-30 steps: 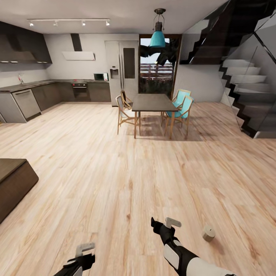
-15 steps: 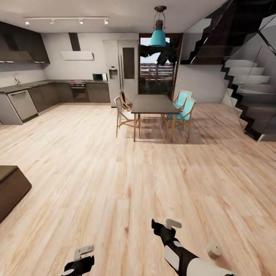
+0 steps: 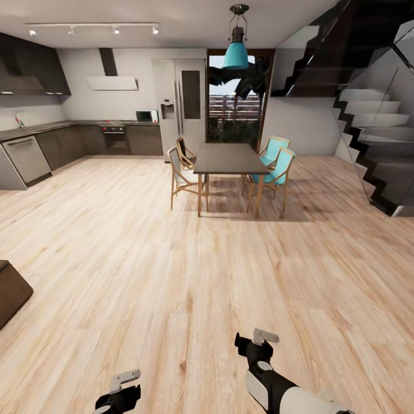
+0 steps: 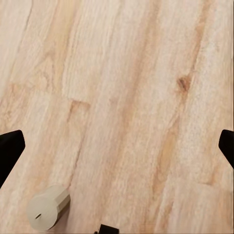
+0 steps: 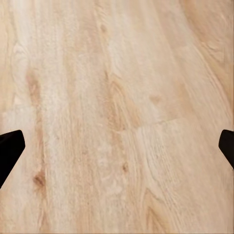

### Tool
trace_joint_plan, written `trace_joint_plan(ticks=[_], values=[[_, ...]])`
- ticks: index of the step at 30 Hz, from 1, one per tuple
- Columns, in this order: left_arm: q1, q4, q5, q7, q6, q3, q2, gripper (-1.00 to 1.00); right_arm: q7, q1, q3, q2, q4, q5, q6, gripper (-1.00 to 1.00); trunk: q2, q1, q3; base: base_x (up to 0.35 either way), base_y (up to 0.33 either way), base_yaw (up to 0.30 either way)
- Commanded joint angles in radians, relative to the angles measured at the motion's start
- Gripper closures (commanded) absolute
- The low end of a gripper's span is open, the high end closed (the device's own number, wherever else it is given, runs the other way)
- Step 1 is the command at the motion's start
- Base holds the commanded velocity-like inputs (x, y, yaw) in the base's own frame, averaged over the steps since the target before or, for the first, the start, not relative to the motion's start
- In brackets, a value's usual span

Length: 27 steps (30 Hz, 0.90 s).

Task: Place each of the two pumpkins and all three candles from the living room inside a cabinet in the living room (use any cabinet), then make sure every cabinet is closed, and position the cauldron so it is next to a table in the living room.

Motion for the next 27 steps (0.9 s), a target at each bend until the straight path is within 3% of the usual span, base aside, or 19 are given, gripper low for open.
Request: trace_joint_plan(ticks=[1,10,15,27], values=[[0.000,0.000,0.007,0.004,-0.003,-0.009,0.000,-1.00,-0.005,-0.001,0.008,0.000,0.000,-0.008,-0.003,-1.00,-0.001,0.000,-0.001,0.189,-0.260,0.000],[0.000,0.000,0.001,0.004,-0.005,-0.012,0.005,-1.00,-0.005,0.000,0.008,-0.001,-0.011,-0.006,-0.013,-1.00,-0.001,0.000,-0.001,0.240,-0.156,0.000],[0.022,0.029,0.031,-0.024,-0.013,0.014,-0.001,-1.00,-0.015,-0.007,0.021,0.002,-0.012,0.017,-0.015,-1.00,-0.001,0.000,-0.001,0.000,0.000,0.000],[0.020,0.022,0.098,-0.091,-0.013,0.005,0.000,-1.00,-0.011,0.005,0.022,-0.008,-0.025,0.017,-0.017,-1.00,-0.001,0.000,-0.001,-0.036,0.000,0.000]])
